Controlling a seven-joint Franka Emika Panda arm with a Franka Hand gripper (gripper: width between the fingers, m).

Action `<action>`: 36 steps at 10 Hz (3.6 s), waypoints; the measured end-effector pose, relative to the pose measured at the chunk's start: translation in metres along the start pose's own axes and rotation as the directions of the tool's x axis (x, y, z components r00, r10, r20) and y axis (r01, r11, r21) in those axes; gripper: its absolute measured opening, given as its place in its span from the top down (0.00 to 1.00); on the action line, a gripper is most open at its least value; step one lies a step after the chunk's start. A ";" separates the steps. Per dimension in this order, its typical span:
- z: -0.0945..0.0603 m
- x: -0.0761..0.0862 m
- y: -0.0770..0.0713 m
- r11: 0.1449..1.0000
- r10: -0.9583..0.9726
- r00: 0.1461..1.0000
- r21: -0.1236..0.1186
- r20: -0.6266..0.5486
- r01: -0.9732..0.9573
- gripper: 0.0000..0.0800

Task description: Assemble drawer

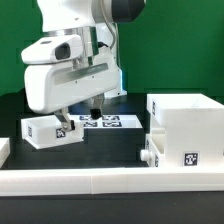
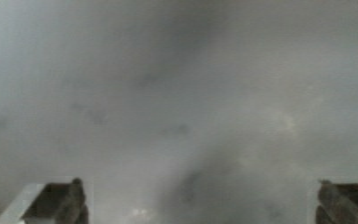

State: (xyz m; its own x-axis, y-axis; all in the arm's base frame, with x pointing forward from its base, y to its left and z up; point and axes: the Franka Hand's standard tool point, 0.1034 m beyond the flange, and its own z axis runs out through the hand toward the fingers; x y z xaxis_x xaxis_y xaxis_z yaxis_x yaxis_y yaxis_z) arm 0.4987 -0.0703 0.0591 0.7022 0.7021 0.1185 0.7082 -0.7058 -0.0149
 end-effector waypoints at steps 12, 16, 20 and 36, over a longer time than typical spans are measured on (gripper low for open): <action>0.019 -0.082 -0.051 0.973 0.227 0.974 -0.045 0.008 -0.226 0.19; 0.039 -0.100 -0.067 0.971 0.237 0.972 -0.047 0.012 -0.236 0.19; 0.044 -0.104 -0.068 0.970 0.237 0.972 -0.051 0.010 -0.236 0.33; 0.012 0.005 -0.046 0.985 0.171 0.985 0.027 0.014 -0.171 0.95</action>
Offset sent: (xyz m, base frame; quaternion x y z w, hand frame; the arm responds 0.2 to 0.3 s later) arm -0.0659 -0.0146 -0.0094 -0.0172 0.0346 0.0808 0.9960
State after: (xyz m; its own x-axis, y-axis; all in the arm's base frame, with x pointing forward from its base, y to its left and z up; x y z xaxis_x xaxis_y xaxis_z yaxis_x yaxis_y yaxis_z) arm 0.4707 -0.0327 0.0481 0.8137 0.5726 0.1002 0.5794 -0.8127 -0.0616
